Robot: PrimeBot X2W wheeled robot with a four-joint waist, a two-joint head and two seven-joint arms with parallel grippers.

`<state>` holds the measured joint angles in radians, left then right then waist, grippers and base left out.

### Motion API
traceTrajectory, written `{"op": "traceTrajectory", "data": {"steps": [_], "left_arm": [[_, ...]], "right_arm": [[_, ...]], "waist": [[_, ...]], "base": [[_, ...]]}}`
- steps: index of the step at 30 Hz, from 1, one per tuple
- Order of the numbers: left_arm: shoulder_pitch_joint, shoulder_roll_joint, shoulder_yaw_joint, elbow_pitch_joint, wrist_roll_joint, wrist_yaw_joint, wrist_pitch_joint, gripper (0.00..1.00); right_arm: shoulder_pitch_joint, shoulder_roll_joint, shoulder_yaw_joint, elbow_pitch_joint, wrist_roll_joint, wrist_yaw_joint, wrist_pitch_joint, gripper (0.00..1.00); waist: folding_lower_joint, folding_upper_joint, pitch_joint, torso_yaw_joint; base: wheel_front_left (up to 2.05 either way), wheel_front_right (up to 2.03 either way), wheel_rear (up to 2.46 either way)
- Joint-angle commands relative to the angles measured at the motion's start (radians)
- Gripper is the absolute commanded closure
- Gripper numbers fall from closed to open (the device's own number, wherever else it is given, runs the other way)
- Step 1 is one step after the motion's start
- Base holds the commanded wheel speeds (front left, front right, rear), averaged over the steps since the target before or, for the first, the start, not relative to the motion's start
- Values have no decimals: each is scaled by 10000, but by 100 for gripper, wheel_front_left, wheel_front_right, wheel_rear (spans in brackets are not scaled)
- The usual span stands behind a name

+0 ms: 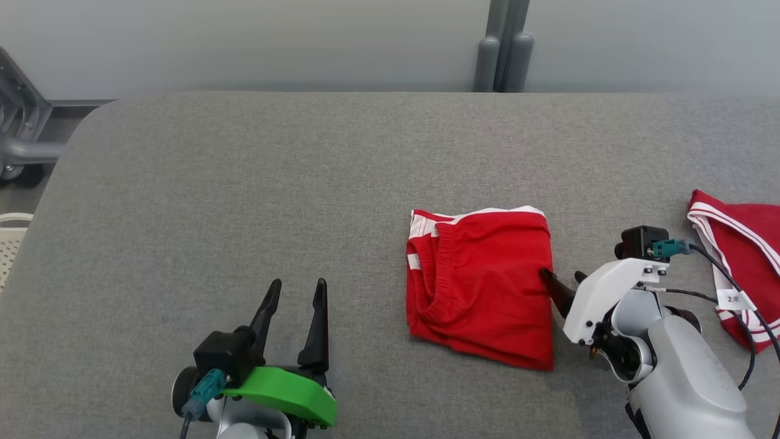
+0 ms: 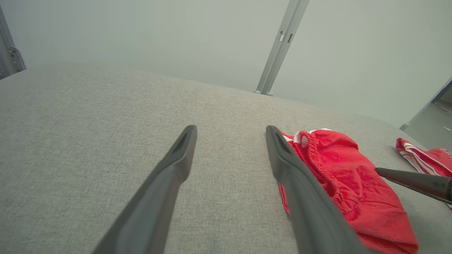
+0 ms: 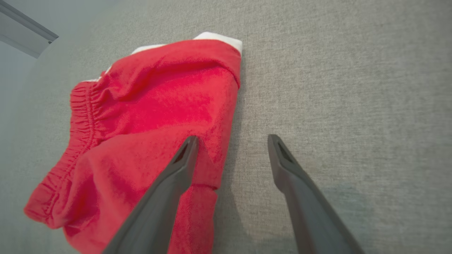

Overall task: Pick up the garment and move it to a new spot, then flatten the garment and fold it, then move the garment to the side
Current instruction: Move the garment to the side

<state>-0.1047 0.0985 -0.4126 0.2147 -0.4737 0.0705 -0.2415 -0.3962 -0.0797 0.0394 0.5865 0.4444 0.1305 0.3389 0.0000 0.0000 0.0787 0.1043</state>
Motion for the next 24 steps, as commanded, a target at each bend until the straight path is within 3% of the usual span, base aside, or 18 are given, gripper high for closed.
{"op": "traceTrajectory", "data": {"steps": [1,12,13,14,17,18,24], "left_arm": [[-44,60,5,17,42,30,-2,0],[-37,97,-54,-10,22,97,-38,0],[-53,104,-54,-15,20,100,-44,0],[-68,110,-50,-18,20,93,-42,0],[-98,123,-36,-18,15,114,-53,0],[-107,123,-35,-10,9,126,-44,0],[-188,135,-33,12,-4,158,-72,0]], "right_arm": [[-123,16,-108,213,147,4,66,0],[-473,197,-153,1220,831,4,244,0],[-526,203,-99,1274,837,4,216,20],[-571,210,-36,1308,854,4,183,53],[-704,207,98,1408,916,4,79,84],[-753,202,149,1431,932,4,43,100],[-953,10,427,1512,1098,4,-74,100]], "waist": [[0,0,100,312],[0,0,230,656],[0,0,248,663],[0,0,265,663],[0,0,304,630],[0,0,313,611],[0,0,349,424]], "base": [[0,0,0],[0,0,0],[0,0,0],[0,0,0],[0,0,0],[0,0,0],[0,0,0]]}}
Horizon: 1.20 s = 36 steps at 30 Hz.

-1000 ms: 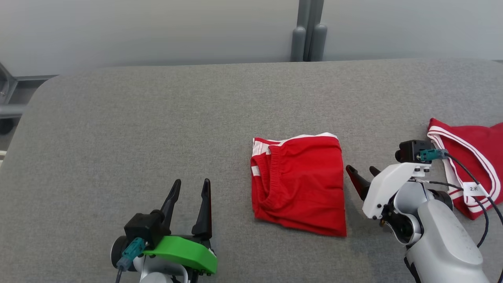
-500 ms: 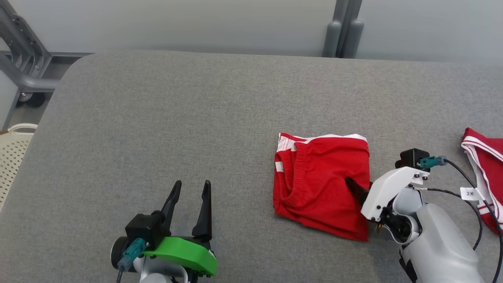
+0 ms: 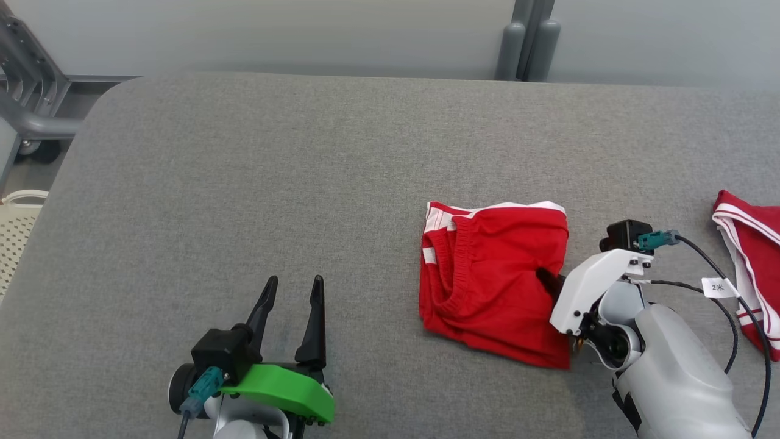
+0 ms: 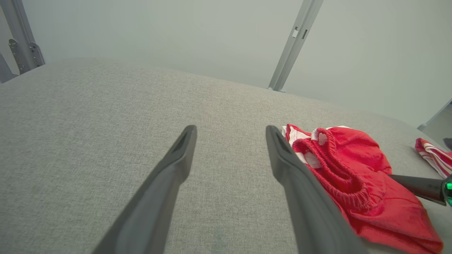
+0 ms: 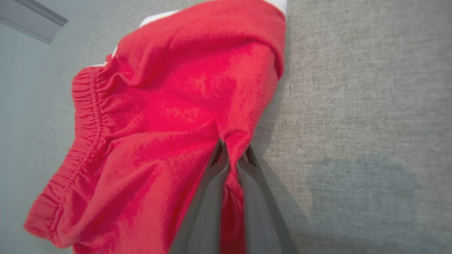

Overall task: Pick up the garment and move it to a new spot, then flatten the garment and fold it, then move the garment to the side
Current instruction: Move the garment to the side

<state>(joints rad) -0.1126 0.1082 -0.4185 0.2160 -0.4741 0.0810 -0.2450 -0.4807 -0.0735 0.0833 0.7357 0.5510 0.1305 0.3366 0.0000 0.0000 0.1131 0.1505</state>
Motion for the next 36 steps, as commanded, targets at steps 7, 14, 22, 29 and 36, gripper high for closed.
{"op": "traceTrajectory", "data": {"steps": [7,14,22,29,36], "left_arm": [[-205,83,-26,-106,60,30,-61,0],[-305,22,-61,-344,147,62,-129,0],[-502,51,16,-465,220,57,-152,0],[-625,44,-10,-426,277,13,-171,0],[-664,0,-1,-312,241,24,-190,0]], "right_arm": [[-126,-656,601,-287,-59,4,54,100],[-248,-1364,977,-1113,14,4,275,100],[-315,-1743,1123,-2102,-43,4,575,100],[-316,-1915,980,-2583,-131,4,808,100],[-211,-2113,695,-2936,-300,4,1031,100]], "waist": [[0,0,29,-518],[0,0,181,-1543],[0,0,323,-3168],[0,0,385,-4086],[0,0,369,-4492]], "base": [[0,0,0],[0,0,0],[0,0,0],[0,0,0],[0,0,0]]}}
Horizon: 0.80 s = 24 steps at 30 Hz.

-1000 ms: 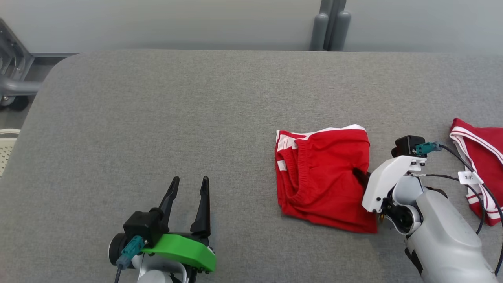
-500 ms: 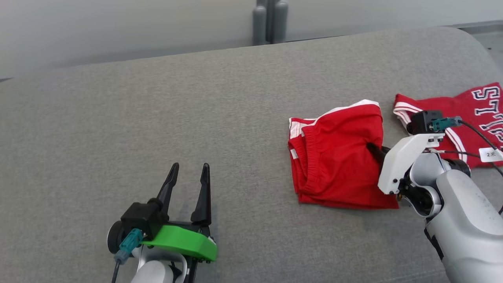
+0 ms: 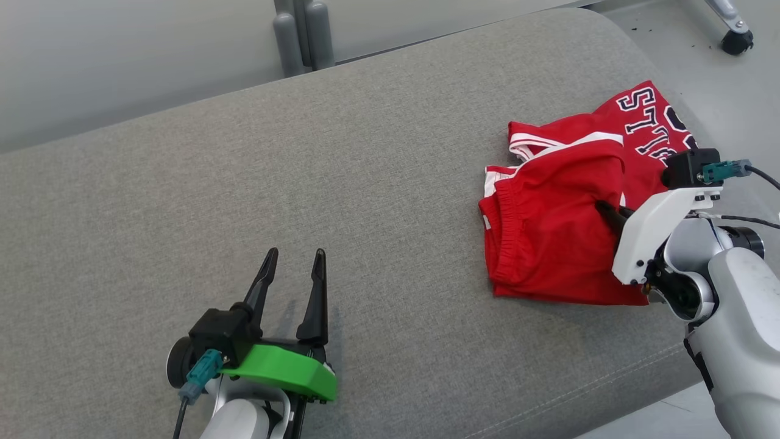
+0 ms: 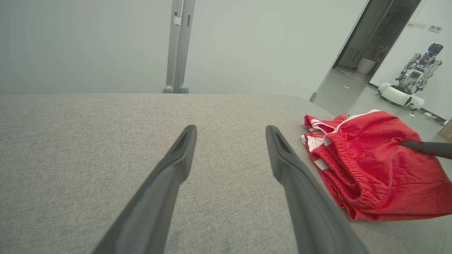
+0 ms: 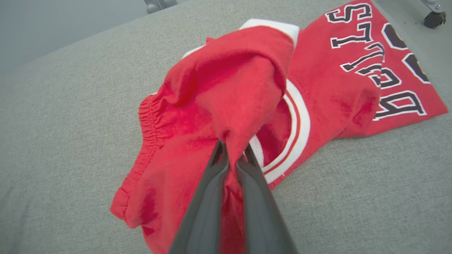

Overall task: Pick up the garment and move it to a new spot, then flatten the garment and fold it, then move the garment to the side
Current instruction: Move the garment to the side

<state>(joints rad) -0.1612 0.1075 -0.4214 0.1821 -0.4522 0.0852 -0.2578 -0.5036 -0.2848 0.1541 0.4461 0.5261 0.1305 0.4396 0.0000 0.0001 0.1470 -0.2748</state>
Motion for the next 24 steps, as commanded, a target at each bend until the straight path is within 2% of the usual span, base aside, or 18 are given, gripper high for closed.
{"op": "traceTrajectory", "data": {"steps": [1,17,24], "left_arm": [[-182,0,18,42,17,-39,-65,0],[35,-30,50,36,4,-23,-71,0],[160,30,85,-29,-7,-4,-73,0]], "right_arm": [[22,-3,-62,-71,-70,4,50,100],[-262,-74,-415,-452,-486,4,356,100],[-796,-648,-85,-715,-589,4,786,100]], "waist": [[0,-1,22,-231],[0,-1,-255,534],[0,-1,-248,581]], "base": [[0,0,0],[0,0,0],[0,0,0]]}}
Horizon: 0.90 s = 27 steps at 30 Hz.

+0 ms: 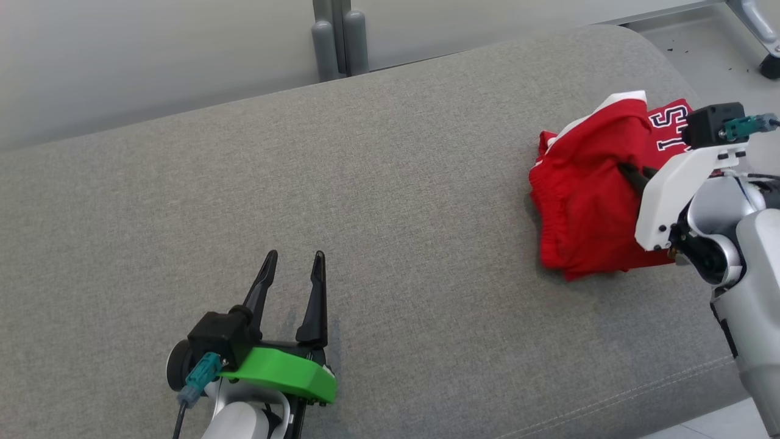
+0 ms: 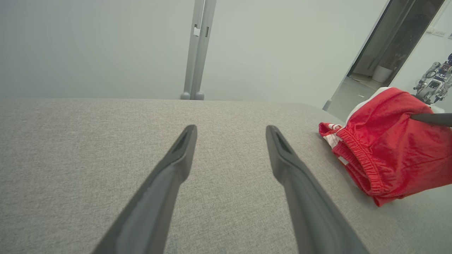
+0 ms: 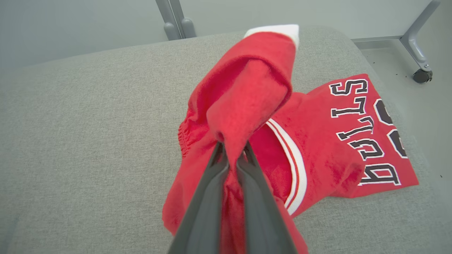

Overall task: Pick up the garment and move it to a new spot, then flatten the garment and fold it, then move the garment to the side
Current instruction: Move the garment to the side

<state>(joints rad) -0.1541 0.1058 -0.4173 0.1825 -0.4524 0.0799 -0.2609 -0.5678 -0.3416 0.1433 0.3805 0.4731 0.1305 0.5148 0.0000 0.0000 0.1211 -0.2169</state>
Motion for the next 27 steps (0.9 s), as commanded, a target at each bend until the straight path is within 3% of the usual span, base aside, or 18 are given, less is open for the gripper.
{"op": "traceTrajectory", "data": {"steps": [1,9,27], "left_arm": [[99,60,47,-46,1,49,-43,0],[-42,198,-36,-137,67,55,28,0],[-97,427,-18,-356,-23,200,154,0]], "right_arm": [[-240,-158,44,-75,-31,4,110,100],[-1117,-857,481,-156,656,4,522,100],[-1827,-1542,1433,-867,1902,4,766,100]], "waist": [[0,0,27,8],[0,0,270,153],[0,0,467,357]], "base": [[0,0,0],[0,0,0],[0,0,0]]}}
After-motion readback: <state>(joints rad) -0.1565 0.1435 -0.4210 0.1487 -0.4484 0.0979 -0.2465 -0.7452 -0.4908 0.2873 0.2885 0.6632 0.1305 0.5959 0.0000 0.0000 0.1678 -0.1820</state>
